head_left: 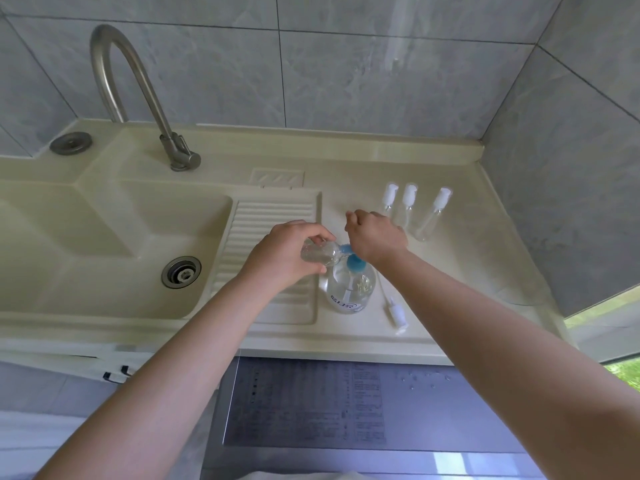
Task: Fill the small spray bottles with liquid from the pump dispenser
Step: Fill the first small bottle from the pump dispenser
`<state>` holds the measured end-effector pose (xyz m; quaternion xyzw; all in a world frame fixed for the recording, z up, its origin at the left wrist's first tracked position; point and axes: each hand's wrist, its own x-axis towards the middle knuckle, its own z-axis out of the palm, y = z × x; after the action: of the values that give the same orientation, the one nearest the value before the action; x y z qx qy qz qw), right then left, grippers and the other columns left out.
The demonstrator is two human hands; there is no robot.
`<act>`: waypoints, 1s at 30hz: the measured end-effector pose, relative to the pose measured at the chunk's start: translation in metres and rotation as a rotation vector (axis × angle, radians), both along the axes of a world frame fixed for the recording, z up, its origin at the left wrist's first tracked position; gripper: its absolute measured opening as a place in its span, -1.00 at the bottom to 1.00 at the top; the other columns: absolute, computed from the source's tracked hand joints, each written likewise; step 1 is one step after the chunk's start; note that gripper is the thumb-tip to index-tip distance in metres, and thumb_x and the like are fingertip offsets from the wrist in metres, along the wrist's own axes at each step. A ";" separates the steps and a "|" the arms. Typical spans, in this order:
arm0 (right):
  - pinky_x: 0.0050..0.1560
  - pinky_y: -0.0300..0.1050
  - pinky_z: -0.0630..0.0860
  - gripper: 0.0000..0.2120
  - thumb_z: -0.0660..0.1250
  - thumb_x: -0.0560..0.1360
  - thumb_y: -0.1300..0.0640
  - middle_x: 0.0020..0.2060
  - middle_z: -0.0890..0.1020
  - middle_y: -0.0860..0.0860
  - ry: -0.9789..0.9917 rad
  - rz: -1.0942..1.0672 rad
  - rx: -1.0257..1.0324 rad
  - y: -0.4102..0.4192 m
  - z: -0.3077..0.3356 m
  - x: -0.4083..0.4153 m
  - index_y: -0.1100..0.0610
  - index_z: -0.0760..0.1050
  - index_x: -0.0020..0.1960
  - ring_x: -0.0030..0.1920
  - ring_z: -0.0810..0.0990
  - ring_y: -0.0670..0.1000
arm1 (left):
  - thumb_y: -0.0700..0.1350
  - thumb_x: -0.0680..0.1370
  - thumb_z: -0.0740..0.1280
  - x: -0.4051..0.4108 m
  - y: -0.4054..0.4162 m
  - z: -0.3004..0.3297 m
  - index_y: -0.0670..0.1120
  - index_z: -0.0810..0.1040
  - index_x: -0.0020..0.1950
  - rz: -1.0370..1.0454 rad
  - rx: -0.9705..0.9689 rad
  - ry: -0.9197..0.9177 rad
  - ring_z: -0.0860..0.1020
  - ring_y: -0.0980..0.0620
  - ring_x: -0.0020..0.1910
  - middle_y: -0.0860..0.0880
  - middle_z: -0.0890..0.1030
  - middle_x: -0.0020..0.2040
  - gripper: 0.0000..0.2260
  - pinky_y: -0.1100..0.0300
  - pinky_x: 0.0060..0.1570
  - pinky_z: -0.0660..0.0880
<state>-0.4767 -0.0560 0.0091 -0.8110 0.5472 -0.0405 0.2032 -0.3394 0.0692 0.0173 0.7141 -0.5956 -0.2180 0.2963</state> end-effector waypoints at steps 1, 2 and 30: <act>0.07 0.05 0.29 -0.62 -0.05 0.65 0.00 0.11 0.56 0.11 0.005 -0.001 -0.004 0.001 0.000 0.000 0.07 0.50 0.20 0.19 0.49 0.20 | -0.11 0.30 0.59 0.000 0.000 0.000 0.22 0.60 0.10 0.000 0.003 -0.004 0.54 0.14 0.10 0.20 0.59 0.03 -0.56 -0.01 0.14 0.53; 0.12 0.08 0.28 -0.60 -0.07 0.66 -0.04 0.13 0.55 0.12 0.002 -0.003 -0.006 0.001 0.001 0.000 0.07 0.48 0.23 0.22 0.48 0.21 | -0.11 0.30 0.59 0.000 0.000 0.000 0.22 0.60 0.10 0.001 0.003 -0.008 0.54 0.14 0.10 0.21 0.59 0.03 -0.55 -0.01 0.14 0.52; 0.53 0.22 -0.37 -0.39 -0.27 0.65 -0.23 0.58 -0.36 0.02 0.183 0.090 -0.412 -0.003 0.003 -0.007 -0.05 -0.40 0.59 0.56 -0.42 0.10 | -0.10 0.31 0.60 -0.003 0.003 0.002 0.23 0.61 0.13 0.033 0.016 0.010 0.56 0.16 0.06 0.22 0.60 0.05 -0.54 0.03 0.19 0.51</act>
<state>-0.4837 -0.0586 0.0119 -0.8592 0.5068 -0.0685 -0.0155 -0.3421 0.0718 0.0196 0.7251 -0.5804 -0.2215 0.2972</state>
